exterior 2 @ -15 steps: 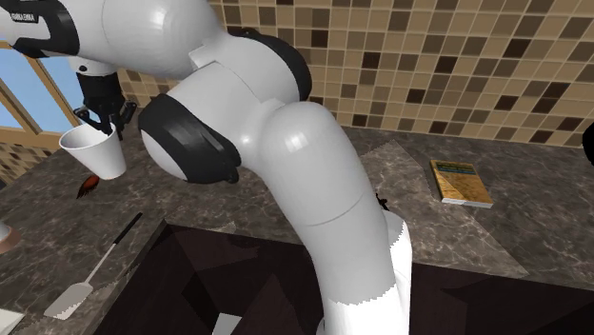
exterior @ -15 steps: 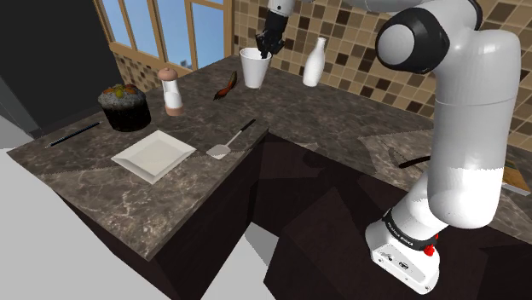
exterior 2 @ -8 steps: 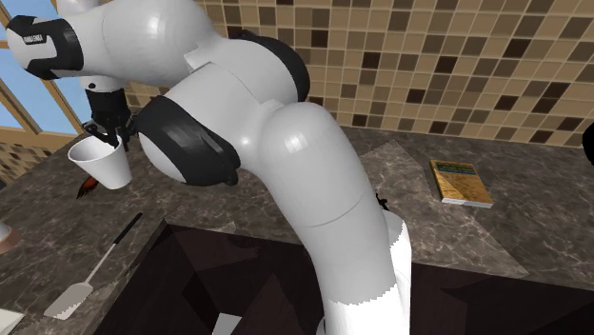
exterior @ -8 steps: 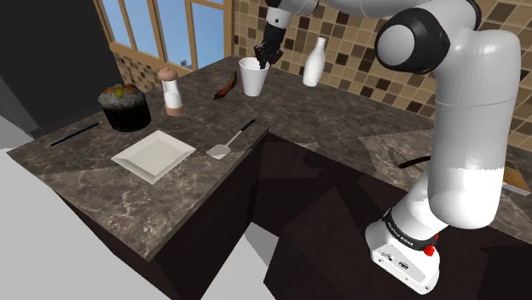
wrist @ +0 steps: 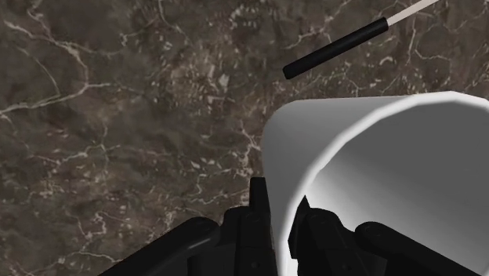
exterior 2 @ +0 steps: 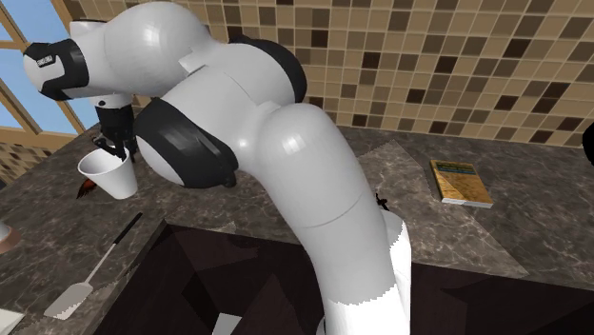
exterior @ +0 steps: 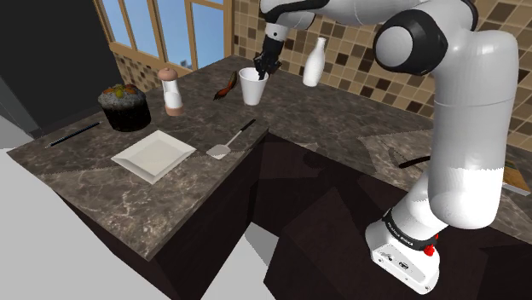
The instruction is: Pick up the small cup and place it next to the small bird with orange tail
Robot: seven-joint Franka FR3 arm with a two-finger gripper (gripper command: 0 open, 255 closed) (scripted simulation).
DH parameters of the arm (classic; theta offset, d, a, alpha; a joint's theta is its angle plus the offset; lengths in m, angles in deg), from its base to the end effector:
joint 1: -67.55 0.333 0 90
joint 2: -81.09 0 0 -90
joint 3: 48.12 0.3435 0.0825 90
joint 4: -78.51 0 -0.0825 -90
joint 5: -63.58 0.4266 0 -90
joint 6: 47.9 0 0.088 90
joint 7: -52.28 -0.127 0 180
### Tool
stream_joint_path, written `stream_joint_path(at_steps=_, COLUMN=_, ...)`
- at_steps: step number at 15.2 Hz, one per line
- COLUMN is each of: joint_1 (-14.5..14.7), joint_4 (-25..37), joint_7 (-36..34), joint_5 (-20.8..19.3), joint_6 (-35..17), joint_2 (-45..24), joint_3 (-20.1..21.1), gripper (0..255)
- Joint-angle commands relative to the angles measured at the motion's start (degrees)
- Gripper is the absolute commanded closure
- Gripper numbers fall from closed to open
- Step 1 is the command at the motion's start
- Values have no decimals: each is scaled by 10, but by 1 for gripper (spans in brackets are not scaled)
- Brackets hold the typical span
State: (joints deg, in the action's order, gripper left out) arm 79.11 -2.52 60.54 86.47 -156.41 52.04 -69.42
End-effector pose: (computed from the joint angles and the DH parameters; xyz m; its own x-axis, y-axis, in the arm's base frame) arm 0.7530 -0.0441 0.4162 0.9934 -0.1109 0.0293 -0.1029 -0.9746 -0.1987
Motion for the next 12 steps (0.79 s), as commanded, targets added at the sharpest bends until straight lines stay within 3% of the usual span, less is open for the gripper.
stream_joint_path(at_steps=1, joint_1=1, joint_4=-12, joint_7=4, joint_5=3, joint_6=-15, joint_2=-3, joint_3=1, gripper=255)
stream_joint_path(at_steps=12, joint_1=1, joint_4=-50, joint_7=21, joint_5=16, joint_6=-69, joint_2=-23, joint_3=7, gripper=255)
